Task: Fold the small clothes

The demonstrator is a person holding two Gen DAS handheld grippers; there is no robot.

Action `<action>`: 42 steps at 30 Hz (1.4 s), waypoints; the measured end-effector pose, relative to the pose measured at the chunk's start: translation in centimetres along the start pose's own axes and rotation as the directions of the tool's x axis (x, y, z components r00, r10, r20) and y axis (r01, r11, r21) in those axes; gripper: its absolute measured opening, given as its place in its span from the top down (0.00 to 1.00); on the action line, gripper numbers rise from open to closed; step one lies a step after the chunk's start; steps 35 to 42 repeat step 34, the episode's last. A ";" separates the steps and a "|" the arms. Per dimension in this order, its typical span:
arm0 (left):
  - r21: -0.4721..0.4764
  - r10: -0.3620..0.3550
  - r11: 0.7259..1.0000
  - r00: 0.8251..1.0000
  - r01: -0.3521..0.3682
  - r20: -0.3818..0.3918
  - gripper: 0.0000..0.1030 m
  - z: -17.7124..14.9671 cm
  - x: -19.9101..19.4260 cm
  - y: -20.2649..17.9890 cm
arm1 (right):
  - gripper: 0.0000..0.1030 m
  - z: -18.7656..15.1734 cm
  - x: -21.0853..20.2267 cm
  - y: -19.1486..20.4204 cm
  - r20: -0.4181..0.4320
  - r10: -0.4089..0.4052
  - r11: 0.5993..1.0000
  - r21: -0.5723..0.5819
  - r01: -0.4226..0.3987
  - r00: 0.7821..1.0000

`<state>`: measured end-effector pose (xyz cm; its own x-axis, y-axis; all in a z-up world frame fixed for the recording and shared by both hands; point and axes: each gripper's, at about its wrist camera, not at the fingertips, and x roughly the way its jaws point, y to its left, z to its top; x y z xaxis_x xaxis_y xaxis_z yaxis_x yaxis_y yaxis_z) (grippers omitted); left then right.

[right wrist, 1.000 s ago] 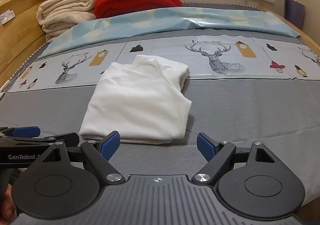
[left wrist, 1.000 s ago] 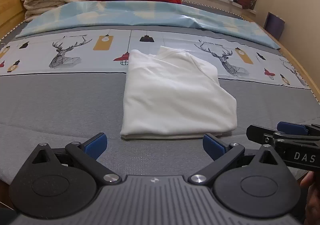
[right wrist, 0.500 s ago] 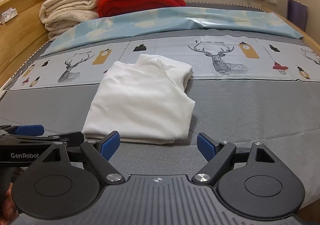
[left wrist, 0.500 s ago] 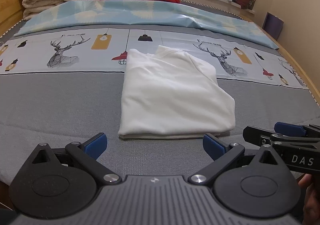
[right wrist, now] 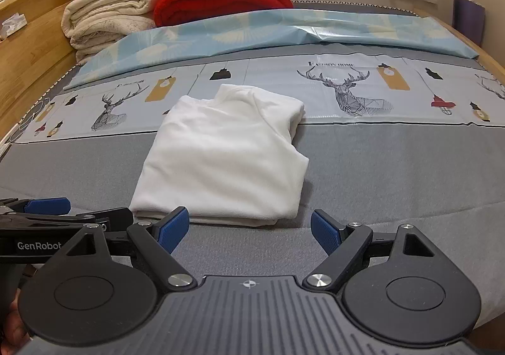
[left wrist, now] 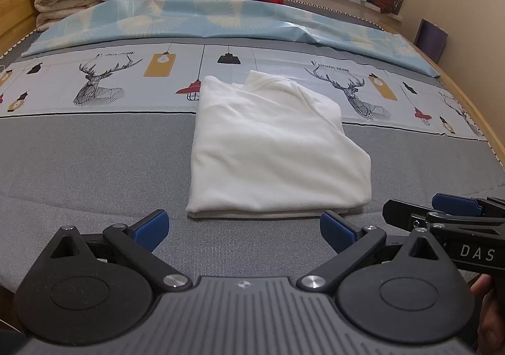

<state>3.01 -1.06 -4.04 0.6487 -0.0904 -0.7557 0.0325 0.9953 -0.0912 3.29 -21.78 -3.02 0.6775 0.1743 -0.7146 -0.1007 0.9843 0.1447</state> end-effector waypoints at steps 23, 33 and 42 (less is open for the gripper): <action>-0.001 0.000 1.000 1.000 0.000 0.000 0.01 0.1 0.0 0.0 | 0.17 -0.2 0.1 0.0 -0.005 -0.001 1.000 0.002 0.001 1.000; 0.000 0.001 1.000 1.000 -0.001 -0.001 0.01 0.0 0.0 0.0 | 0.17 -0.3 0.2 0.0 -0.006 -0.002 1.000 0.004 0.002 1.000; 0.000 0.001 1.000 1.000 -0.001 -0.002 0.01 0.0 0.0 0.0 | 0.17 -0.2 0.2 0.0 -0.006 -0.002 1.000 0.004 0.002 1.000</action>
